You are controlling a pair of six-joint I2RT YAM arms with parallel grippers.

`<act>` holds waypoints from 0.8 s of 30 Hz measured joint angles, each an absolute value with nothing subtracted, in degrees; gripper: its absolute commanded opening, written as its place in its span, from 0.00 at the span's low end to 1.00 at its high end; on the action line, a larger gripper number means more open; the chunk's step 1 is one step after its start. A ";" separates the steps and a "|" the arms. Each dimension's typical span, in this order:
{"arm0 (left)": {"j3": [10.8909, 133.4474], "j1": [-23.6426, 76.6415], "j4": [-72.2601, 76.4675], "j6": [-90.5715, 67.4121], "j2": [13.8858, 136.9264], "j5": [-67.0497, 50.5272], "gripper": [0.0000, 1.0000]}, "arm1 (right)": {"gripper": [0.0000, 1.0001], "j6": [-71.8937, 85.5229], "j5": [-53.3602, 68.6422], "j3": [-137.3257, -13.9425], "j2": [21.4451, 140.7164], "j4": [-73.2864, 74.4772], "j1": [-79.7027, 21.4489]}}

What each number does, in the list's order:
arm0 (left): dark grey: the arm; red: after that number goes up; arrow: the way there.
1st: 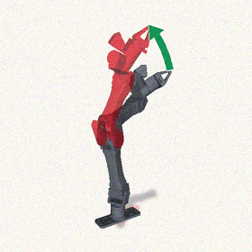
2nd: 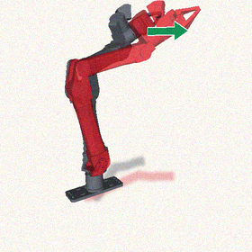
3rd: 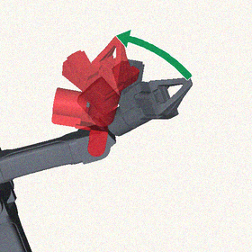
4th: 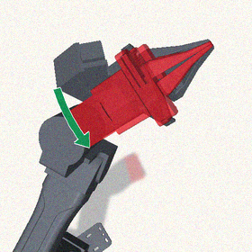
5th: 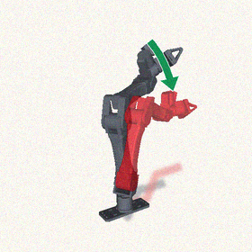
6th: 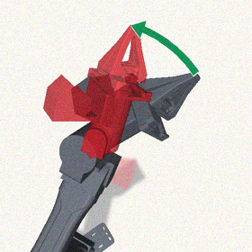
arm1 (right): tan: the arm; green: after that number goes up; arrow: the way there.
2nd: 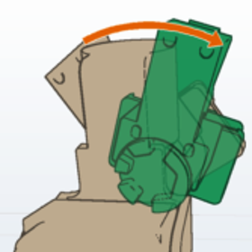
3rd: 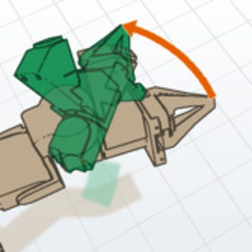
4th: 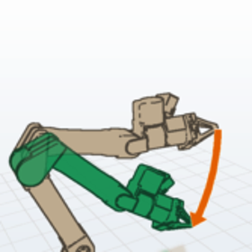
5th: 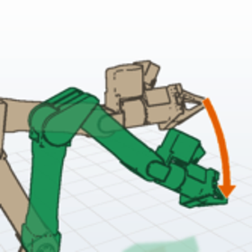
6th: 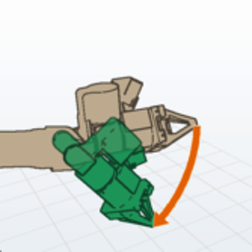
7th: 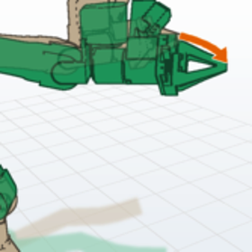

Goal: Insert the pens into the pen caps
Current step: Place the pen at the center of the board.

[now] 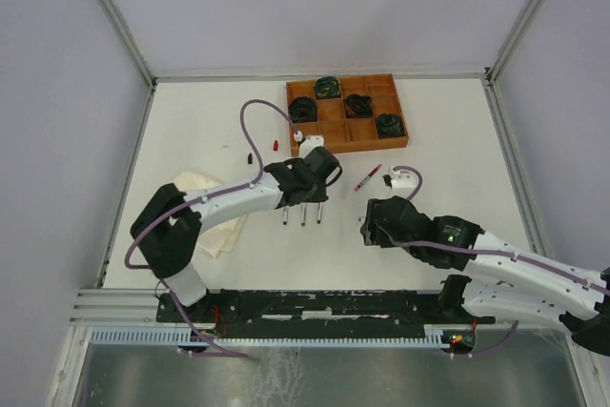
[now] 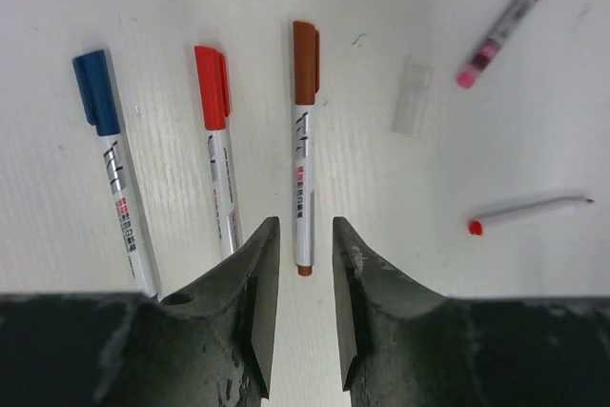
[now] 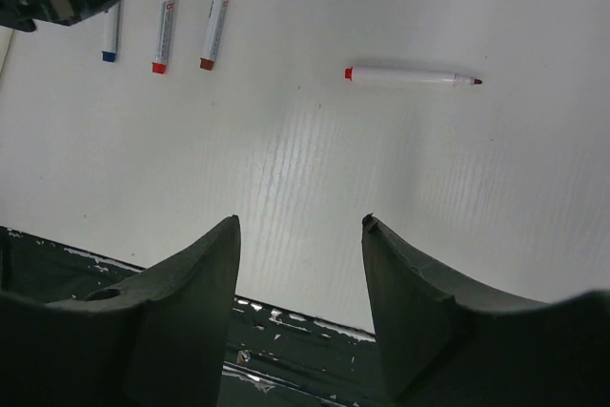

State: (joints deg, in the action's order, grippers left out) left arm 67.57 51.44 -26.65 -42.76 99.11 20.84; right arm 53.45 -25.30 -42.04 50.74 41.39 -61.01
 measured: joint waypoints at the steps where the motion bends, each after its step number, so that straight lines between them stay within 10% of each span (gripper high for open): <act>1: 67.16 51.44 -26.30 -42.17 97.06 20.82 0.35 | 0.62 52.99 -25.36 -42.81 51.20 41.58 -60.99; 24: 49.25 42.52 -24.58 -29.15 56.73 11.31 0.35 | 0.61 48.07 -18.85 -54.41 71.59 39.35 -40.40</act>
